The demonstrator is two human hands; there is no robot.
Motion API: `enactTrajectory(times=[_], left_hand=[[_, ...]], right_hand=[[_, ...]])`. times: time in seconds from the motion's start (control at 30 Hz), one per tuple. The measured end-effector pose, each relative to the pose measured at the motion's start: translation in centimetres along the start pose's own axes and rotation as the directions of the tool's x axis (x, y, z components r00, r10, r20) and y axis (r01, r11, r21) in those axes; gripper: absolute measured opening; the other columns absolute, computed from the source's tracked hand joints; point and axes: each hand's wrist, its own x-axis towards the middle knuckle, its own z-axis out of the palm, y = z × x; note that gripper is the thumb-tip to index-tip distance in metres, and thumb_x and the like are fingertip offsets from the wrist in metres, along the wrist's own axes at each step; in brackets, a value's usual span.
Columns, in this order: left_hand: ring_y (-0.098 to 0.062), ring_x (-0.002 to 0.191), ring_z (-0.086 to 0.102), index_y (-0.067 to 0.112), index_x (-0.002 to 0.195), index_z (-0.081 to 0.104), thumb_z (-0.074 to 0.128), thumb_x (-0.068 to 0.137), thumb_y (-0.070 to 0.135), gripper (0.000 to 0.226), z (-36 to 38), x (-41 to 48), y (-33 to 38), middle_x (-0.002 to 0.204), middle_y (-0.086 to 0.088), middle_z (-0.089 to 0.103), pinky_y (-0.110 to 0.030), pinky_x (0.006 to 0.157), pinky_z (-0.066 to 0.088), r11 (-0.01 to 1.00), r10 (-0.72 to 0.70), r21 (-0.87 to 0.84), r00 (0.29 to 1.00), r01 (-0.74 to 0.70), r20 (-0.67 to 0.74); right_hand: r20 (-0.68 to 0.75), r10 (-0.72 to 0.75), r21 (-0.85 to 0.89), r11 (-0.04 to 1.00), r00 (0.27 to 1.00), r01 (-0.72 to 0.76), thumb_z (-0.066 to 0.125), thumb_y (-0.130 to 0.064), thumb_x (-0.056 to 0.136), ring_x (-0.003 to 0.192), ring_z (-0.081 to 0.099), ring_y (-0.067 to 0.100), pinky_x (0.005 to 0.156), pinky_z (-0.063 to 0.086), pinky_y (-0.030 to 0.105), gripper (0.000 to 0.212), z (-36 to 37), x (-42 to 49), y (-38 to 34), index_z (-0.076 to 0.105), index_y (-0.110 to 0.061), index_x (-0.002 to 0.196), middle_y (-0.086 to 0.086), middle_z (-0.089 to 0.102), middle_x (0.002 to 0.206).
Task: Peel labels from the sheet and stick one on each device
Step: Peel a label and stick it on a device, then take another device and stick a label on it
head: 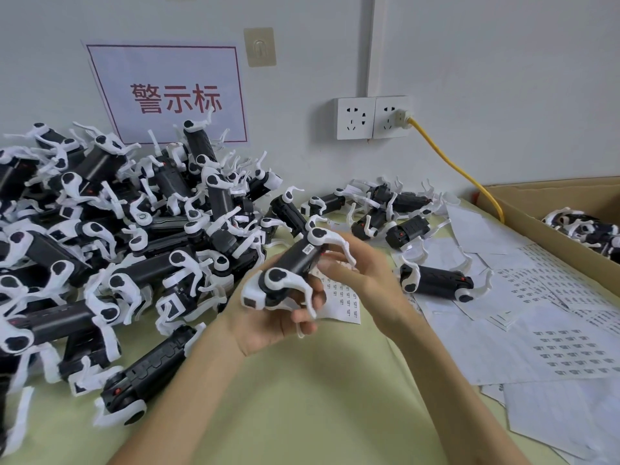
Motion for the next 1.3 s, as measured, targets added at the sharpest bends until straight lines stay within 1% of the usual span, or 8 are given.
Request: enactTrajectory(times=[0.13,0.3,0.47,0.63,0.77,0.9,1.13,1.3], left_hand=[[-0.028,0.059,0.068,0.002,0.097,0.07,0.054,0.084,0.011,0.022,-0.1,-0.5,0.0,0.083,-0.017,0.068,-0.042,0.061,0.062,0.986,-0.091,0.142,0.995,0.086,0.028],[-0.029,0.064,0.068,0.017,0.108,0.072,0.086,0.068,0.039,0.048,0.3,0.2,-0.8,0.082,-0.018,0.069,-0.042,0.063,0.061,0.964,0.152,0.234,0.985,-0.129,-0.082],[-0.023,0.058,0.061,0.002,0.091,0.065,0.045,0.106,0.017,0.029,0.0,1.5,-0.5,0.074,-0.014,0.063,-0.033,0.058,0.056,0.872,0.348,0.476,0.83,-0.117,-0.435],[-0.015,0.07,0.065,0.01,0.085,0.069,0.055,0.1,0.02,0.023,0.1,1.6,-1.5,0.073,0.005,0.068,-0.03,0.067,0.055,0.455,0.738,0.862,0.636,-0.222,-0.226],[-0.01,0.073,0.055,0.023,0.085,0.068,0.054,0.089,0.026,0.016,0.9,1.1,-1.8,0.08,0.019,0.062,-0.039,0.078,0.043,-0.244,0.875,0.962,0.456,0.123,0.164],[-0.023,0.089,0.064,0.023,0.096,0.071,0.065,0.088,0.028,0.011,0.3,0.8,-1.2,0.096,0.009,0.065,-0.041,0.08,0.042,-0.158,0.864,0.908,0.5,0.389,-0.064],[-0.014,0.066,0.056,0.026,0.099,0.065,0.069,0.091,0.021,0.009,-0.7,-0.3,-0.6,0.091,0.011,0.054,-0.033,0.056,0.044,0.007,0.885,0.932,0.432,0.361,-0.174],[-0.006,0.062,0.052,0.033,0.089,0.065,0.058,0.097,0.023,0.015,-1.9,-0.2,-0.6,0.065,0.017,0.058,-0.024,0.053,0.03,-0.081,0.799,0.878,0.557,0.472,-0.226]], right_hand=[[0.083,0.036,0.047,0.998,0.996,-0.04,0.07,-0.019,0.085,0.101,0.069,0.014,0.084,0.055,0.025,0.048,-0.6,-0.2,-0.1,0.065,-0.026,0.131,-0.002,0.072,0.122],[0.066,0.225,0.151,0.961,0.972,-0.233,0.072,-0.022,0.081,0.079,0.059,0.021,0.062,0.044,0.027,0.034,-2.6,0.0,-0.2,0.071,-0.012,0.113,0.015,0.065,0.099],[-0.033,0.469,0.647,0.683,0.882,-0.339,0.077,-0.018,0.079,0.066,0.068,0.023,0.054,0.058,0.024,0.03,-4.6,0.5,-1.3,0.066,-0.004,0.103,0.014,0.067,0.085],[-0.129,0.568,0.53,0.733,0.813,-0.427,0.061,-0.017,0.098,0.052,0.061,0.021,0.049,0.056,0.024,0.014,-8.9,2.1,-1.7,0.062,-0.005,0.106,0.017,0.062,0.08],[-0.366,0.483,0.779,0.627,0.795,-0.023,0.058,-0.013,0.1,0.07,0.072,0.023,0.062,0.061,0.026,0.016,-14.5,2.4,-2.5,0.072,-0.004,0.102,0.015,0.067,0.113],[-0.488,0.308,0.864,0.302,0.817,0.403,0.056,-0.038,0.101,0.114,0.07,0.031,0.098,0.054,0.038,0.054,-19.2,1.8,-1.6,0.042,-0.002,0.139,0.019,0.067,0.131],[-0.463,0.37,0.732,0.672,0.805,0.112,0.046,-0.026,0.104,0.071,0.062,0.015,0.064,0.049,0.024,0.03,-13.0,4.6,-0.7,0.069,-0.012,0.117,0.001,0.072,0.097],[-0.435,0.003,0.249,0.961,0.9,0.117,0.052,-0.012,0.091,0.058,0.054,0.019,0.055,0.045,0.025,0.026,-6.4,4.2,-0.9,0.074,-0.02,0.08,0.003,0.063,0.067]])
